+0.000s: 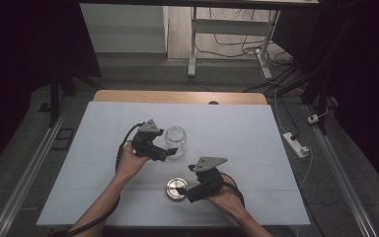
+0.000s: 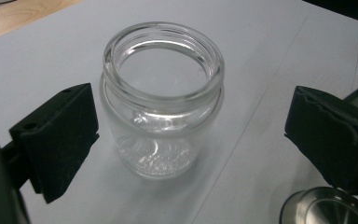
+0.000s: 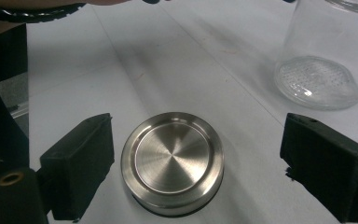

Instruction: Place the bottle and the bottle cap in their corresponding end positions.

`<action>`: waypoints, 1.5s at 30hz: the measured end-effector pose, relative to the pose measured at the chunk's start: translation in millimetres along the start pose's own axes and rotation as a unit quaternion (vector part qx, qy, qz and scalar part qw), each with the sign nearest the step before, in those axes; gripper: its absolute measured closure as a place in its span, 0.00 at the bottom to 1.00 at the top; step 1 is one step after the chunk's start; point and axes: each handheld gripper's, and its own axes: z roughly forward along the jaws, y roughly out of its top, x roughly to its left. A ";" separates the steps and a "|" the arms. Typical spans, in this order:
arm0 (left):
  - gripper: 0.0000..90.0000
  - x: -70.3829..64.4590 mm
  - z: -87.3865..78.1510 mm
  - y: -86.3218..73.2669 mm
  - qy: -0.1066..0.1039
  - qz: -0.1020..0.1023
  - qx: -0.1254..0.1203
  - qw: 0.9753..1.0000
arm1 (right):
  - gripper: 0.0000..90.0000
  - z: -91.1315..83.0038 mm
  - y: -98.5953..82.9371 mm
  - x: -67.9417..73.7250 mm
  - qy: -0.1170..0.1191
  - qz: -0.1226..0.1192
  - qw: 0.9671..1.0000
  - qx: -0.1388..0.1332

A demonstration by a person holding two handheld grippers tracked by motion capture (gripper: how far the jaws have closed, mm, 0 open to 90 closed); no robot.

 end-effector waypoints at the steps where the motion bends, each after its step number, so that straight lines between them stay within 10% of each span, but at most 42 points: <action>1: 0.04 -0.5 -1.6 -0.8 -0.001 0.000 0.001 1.000 | 0.10 -0.2 0.2 0.0 0.000 0.001 1.000 0.001; 28: 0.02 -42.5 -41.7 -20.2 -0.051 0.012 -0.004 0.999 | 0.00 -19.9 6.8 8.6 -0.008 -0.004 1.000 0.001; 45: 0.04 -63.2 -65.1 -37.2 -0.013 0.037 -0.002 0.999 | 0.00 -30.7 1.8 11.2 -0.014 -0.003 1.000 0.005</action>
